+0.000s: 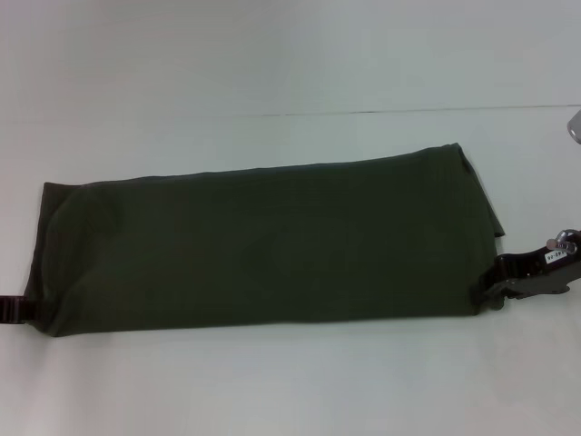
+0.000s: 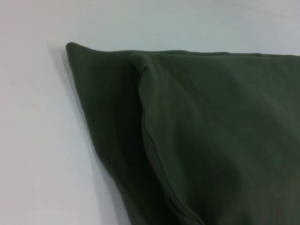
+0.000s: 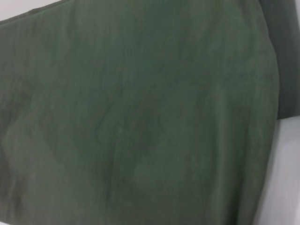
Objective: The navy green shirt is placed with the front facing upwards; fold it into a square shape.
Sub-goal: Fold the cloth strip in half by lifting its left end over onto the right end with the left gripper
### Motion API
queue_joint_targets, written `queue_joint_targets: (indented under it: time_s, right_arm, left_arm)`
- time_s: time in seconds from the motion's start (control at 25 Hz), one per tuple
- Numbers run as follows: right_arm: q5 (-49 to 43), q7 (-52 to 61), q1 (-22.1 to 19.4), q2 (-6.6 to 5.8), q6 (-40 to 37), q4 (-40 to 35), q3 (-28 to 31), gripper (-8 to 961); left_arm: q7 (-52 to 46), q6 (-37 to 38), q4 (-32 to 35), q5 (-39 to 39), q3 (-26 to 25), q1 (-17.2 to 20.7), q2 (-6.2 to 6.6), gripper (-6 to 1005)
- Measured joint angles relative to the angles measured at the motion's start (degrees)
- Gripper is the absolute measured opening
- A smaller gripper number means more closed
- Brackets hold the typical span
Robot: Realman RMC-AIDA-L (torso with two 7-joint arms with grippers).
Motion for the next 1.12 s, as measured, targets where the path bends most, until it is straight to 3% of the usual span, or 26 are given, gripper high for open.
queue_joint_targets:
  time_s: [0.36, 0.56, 0.92, 1.12]
  right_arm:
    - [0.0, -0.1, 0.0, -0.03, -0.1, -0.1, -0.1, 113]
    - [0.0, -0.5, 0.0, -0.31, -1.4, -0.5, -0.2, 43]
    - [-0.8, -5.8, 0.2, -1.0, -12.2, -0.8, -1.8, 48]
    - [-3.9, -8.9, 0.1, -0.26, -17.8, -0.8, -4.4, 50]
  left_arm:
    - [-0.2, 0.2, 0.0, -0.2, 0.0, -0.1, 0.11, 23]
    - [-0.8, 1.9, 0.3, 0.2, 0.0, -0.6, 0.51, 23]
    - [-3.2, 11.2, 2.3, 8.4, -0.4, -2.5, 2.26, 38]
    - [-4.0, 17.4, 2.8, 12.8, -0.6, -3.7, 2.97, 52]
